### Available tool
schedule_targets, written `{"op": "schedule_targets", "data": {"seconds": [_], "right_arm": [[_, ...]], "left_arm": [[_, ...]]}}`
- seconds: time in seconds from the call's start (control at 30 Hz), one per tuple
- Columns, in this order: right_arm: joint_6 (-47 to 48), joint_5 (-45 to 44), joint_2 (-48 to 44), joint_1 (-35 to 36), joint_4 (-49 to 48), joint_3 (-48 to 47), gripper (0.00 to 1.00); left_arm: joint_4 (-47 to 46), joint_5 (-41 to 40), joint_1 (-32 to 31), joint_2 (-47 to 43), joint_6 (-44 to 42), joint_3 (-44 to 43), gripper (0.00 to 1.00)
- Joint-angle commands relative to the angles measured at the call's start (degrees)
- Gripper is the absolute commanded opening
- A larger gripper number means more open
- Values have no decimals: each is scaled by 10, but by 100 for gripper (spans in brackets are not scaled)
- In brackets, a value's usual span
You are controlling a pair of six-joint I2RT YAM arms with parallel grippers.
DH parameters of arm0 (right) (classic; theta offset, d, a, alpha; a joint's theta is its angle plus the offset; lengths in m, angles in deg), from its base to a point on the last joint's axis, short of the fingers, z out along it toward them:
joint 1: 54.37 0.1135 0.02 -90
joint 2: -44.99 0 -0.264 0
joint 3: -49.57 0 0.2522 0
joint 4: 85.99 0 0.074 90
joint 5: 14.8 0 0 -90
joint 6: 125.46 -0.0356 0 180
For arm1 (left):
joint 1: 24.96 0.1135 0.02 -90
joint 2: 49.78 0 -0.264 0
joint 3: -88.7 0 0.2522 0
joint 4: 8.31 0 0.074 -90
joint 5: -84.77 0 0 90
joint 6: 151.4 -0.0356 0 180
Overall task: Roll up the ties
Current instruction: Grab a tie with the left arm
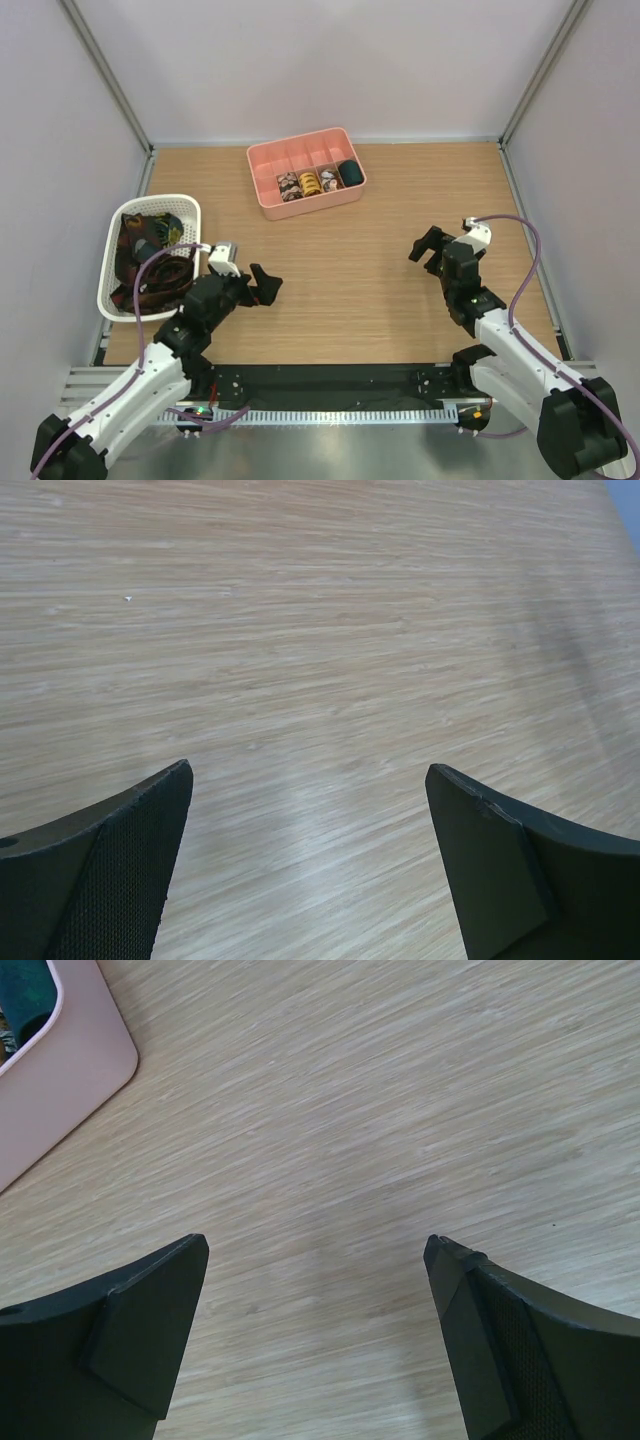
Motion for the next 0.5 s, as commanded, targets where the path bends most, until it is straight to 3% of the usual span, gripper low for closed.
{"op": "schedule_targets", "data": {"seconds": [0.0,0.2,0.3,0.47], "right_arm": [[2,-6,-11,0,-18,-2,100],[-1,-14,-21,0,-10,-2,100],[6,-10,-23,0,-11,1,100],[12,-21,-35,0,4,-2,100]], "left_arm": [[-16,-4,0,-13,-5,-12,100],[25,-26,0,-24,21,-43,100],[113,-113,0,-36,73,-88,100],[333,-329,10,8,152,-265,100]]}}
